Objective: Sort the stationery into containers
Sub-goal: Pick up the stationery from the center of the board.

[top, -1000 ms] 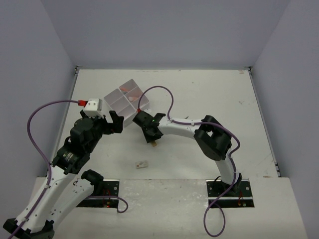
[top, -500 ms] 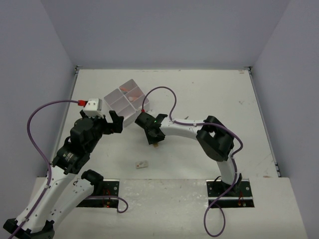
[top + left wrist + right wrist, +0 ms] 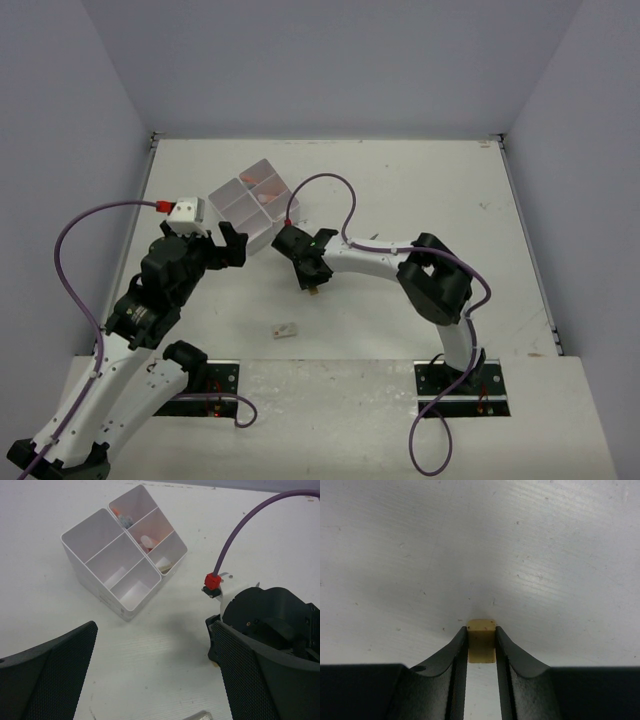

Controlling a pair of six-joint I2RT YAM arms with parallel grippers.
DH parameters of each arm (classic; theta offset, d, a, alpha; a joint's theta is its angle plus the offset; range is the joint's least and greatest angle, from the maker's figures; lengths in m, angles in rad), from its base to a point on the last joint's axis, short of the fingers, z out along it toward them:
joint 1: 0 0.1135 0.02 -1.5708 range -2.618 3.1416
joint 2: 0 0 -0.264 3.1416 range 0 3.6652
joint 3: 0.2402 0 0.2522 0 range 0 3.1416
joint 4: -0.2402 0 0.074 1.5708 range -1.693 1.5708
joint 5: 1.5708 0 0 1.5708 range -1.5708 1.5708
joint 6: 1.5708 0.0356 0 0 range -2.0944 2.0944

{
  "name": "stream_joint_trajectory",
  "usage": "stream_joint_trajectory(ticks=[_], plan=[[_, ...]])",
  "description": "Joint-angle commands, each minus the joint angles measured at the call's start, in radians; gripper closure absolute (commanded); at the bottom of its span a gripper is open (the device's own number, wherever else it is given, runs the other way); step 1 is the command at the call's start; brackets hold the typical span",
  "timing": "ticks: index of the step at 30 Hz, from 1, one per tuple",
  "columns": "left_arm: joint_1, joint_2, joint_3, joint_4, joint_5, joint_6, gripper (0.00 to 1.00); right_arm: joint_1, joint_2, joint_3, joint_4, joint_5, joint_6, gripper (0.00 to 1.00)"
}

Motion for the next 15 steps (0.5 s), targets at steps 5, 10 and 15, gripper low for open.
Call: stream_joint_trajectory(ticks=[5, 10, 15], plan=[[0.011, -0.004, -0.006, 0.034, 0.010, 0.014, 0.00, -0.123, -0.072, 0.215, -0.004, 0.024, -0.025, 0.79], [0.010, 0.003, -0.004, 0.032, 0.013, 0.014, 0.00, -0.171, -0.031, 0.372, 0.070, 0.011, -0.087, 0.79], [0.011, 0.004, -0.006, 0.033, 0.016, 0.014, 0.00, -0.186, 0.050, 0.546, 0.097, 0.057, -0.080, 0.80]])
